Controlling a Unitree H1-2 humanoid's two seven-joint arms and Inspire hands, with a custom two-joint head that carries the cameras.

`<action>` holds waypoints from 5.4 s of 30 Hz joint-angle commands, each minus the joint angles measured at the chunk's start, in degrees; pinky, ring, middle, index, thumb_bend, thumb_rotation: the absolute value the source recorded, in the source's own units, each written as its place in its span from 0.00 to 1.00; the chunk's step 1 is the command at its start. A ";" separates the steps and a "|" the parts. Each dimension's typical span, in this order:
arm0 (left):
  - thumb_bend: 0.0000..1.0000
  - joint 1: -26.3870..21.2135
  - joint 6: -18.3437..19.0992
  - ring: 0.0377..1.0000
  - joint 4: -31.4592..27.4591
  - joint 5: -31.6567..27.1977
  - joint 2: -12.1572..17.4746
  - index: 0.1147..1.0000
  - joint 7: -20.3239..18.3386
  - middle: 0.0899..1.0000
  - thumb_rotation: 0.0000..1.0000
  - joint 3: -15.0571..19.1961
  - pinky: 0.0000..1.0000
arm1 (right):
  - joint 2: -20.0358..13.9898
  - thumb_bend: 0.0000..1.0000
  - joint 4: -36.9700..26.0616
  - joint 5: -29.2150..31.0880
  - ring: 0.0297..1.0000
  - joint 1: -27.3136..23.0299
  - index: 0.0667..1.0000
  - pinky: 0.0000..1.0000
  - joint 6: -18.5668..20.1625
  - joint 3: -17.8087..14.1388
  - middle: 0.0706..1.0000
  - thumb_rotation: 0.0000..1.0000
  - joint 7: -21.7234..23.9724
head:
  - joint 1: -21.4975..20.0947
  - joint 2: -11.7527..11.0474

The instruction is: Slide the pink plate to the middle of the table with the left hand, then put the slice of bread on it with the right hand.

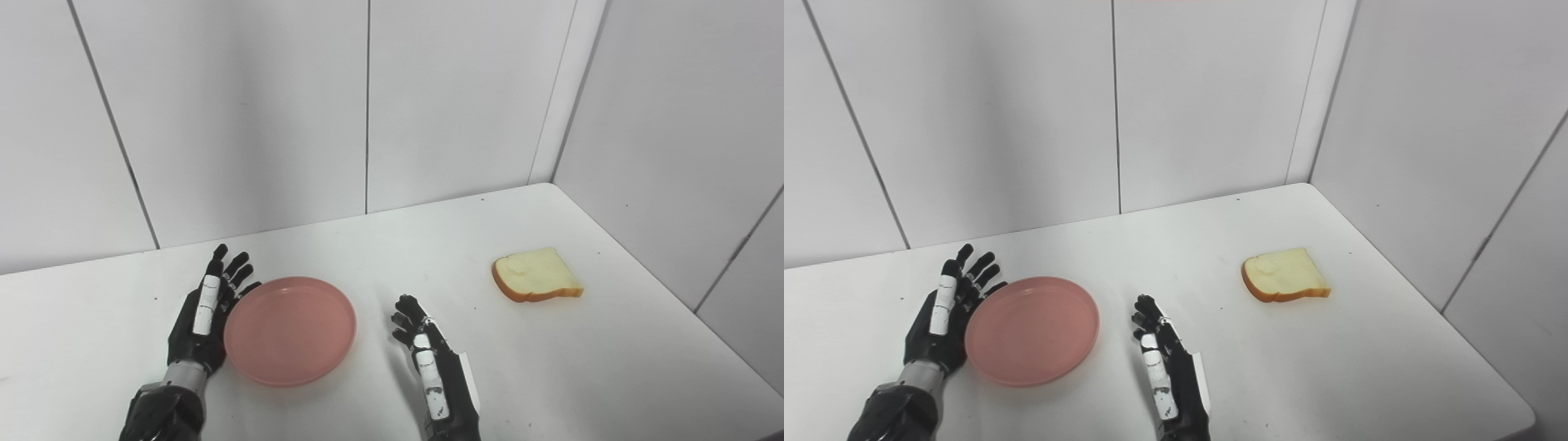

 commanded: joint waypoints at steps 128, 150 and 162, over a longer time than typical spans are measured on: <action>0.93 -1.19 -4.98 0.89 14.50 2.38 -2.87 1.00 0.16 0.91 0.74 1.45 0.80 | -62.20 1.00 29.73 -44.26 1.00 -41.91 0.90 1.00 15.31 15.69 0.97 0.23 41.79 | 1.40 -2.35; 0.94 -0.13 -3.52 0.89 11.37 2.56 -3.07 1.00 0.76 0.91 0.75 0.66 0.81 | -62.24 0.53 37.03 -41.10 0.36 -39.29 0.50 0.31 9.89 17.47 0.38 0.01 29.63 | 2.35 -2.71; 0.95 -0.12 -4.19 0.88 12.28 2.51 -3.20 1.00 0.99 0.90 0.74 0.67 0.79 | -61.07 0.52 35.12 -42.21 0.29 -33.26 0.48 0.24 8.42 16.09 0.37 0.01 13.99 | 3.23 -3.38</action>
